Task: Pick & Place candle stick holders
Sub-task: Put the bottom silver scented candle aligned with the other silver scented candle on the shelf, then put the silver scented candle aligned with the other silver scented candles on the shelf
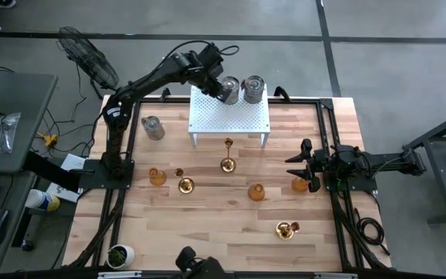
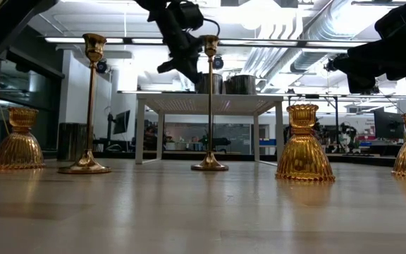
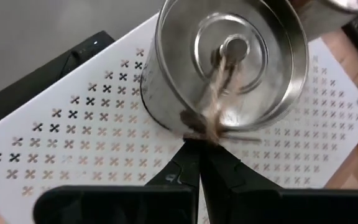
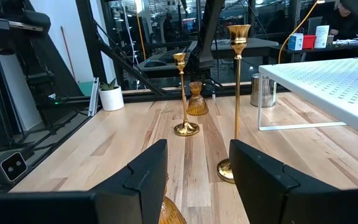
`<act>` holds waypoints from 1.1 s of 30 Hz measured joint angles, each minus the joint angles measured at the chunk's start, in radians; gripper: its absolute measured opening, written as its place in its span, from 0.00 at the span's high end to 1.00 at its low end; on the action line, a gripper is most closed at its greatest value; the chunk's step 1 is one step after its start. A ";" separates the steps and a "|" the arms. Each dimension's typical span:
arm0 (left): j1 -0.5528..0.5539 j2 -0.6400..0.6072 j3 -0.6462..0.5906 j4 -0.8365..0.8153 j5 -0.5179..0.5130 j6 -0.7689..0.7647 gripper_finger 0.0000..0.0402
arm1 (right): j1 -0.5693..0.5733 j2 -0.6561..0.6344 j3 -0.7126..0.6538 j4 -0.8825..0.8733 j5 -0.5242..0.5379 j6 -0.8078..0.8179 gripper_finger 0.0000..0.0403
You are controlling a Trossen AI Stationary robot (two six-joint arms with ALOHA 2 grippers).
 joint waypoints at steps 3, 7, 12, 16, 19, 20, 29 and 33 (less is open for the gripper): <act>0.000 0.001 0.000 0.019 -0.004 -0.016 1.00 | 0.000 0.000 0.000 0.000 0.000 0.000 0.59; 0.000 0.008 0.000 0.025 -0.016 -0.022 1.00 | 0.000 0.000 0.000 0.000 0.000 0.000 0.59; 0.000 0.008 0.000 0.029 -0.047 -0.022 1.00 | 0.000 0.000 0.000 0.000 0.000 0.000 0.59; 0.000 0.008 0.000 0.033 -0.068 -0.023 1.00 | 0.000 0.000 0.000 0.000 0.000 0.000 0.59; 0.000 0.008 0.000 0.031 -0.072 -0.022 1.00 | 0.000 0.000 0.000 0.000 0.000 0.000 0.59; 0.000 0.008 0.000 0.029 -0.077 -0.021 1.00 | 0.000 0.000 0.000 0.000 0.000 0.000 0.59; 0.027 -0.038 0.001 -0.147 -0.171 0.011 1.00 | 0.000 0.000 0.000 0.000 0.000 0.000 0.59; 0.040 -0.065 0.001 -0.274 -0.236 0.037 1.00 | 0.000 0.000 0.000 0.000 0.000 0.000 0.59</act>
